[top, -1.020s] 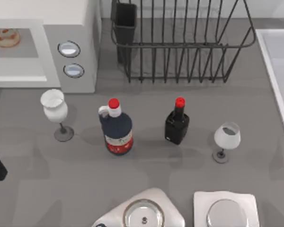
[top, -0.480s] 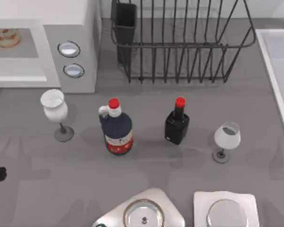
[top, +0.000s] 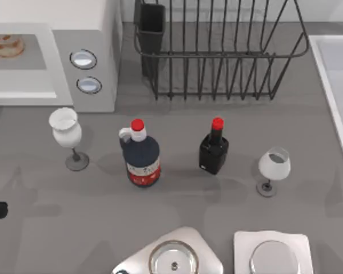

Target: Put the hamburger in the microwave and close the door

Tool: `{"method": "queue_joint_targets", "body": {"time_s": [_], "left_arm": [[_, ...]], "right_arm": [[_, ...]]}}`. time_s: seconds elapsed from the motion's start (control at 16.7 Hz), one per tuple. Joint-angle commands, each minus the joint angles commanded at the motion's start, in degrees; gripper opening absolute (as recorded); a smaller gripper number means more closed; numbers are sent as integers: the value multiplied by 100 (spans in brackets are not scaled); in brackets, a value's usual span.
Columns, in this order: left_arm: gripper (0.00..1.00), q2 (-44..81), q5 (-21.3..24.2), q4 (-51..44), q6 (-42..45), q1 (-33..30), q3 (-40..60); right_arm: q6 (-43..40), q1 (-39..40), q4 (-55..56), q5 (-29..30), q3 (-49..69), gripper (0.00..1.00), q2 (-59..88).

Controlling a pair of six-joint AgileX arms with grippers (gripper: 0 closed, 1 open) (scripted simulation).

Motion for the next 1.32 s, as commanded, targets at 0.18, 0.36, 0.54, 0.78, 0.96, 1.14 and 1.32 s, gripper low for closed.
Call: {"method": "queue_joint_targets", "body": {"time_s": [0.18,0.36,0.54,0.78,0.96,1.14,1.32], "left_arm": [[0,-1,12,-15,0,18,10],[0,-64,269,-217,0,265,158],[0,-124,523,-431,-2,526,307],[0,-209,876,-721,-3,878,512],[0,-225,939,-772,-4,939,549],[0,-193,908,-755,0,903,538],[0,49,533,-654,2,505,677]], "right_arm": [[0,0,0,0,0,100,0],[0,0,0,0,0,100,0],[0,0,0,0,0,100,0],[0,0,0,0,0,100,0],[0,0,0,0,0,100,0],[0,0,0,0,0,100,0],[0,0,0,0,0,100,0]]}}
